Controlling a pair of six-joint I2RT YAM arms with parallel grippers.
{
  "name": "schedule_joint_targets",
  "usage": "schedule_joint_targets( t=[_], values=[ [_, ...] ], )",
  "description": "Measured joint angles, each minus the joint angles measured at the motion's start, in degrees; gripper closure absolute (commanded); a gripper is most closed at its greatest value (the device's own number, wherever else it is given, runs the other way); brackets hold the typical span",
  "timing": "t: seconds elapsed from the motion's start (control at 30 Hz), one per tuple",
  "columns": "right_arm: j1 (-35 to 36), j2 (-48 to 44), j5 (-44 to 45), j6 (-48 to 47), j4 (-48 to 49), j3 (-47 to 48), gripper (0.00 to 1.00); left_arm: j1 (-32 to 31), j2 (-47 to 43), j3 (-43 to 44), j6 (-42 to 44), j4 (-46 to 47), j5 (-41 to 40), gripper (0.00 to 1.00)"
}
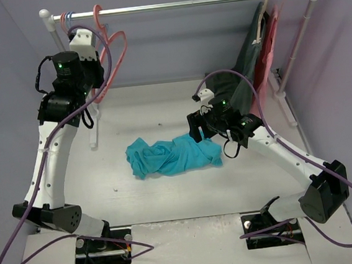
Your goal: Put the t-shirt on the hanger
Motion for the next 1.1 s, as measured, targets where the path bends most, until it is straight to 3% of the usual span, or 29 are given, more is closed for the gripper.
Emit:
schedule_joint_targets(
  t=[0.27, 0.43, 0.9, 1.1],
  values=[
    [0.0, 0.0, -0.6, 0.1, 0.0, 0.0, 0.31, -2.0, -6.4, -11.7, 0.9, 15.4, -4.0, 1.00],
    [0.0, 0.0, -0.5, 0.3, 0.0, 0.0, 0.31, -2.0, -6.6, -13.0, 0.8, 21.1, -4.8, 1.00],
    [0.0, -2.8, -0.4, 0.5, -0.2, -0.8, 0.33, -2.0, -15.1, -22.8, -0.5, 21.4, -2.2, 1.00],
    [0.0, -2.8, 1.6, 1.3, -0.5, -2.0, 0.46, -2.0, -22.7, -28.1, -1.4, 19.1, 1.7, 1.00]
  ],
)
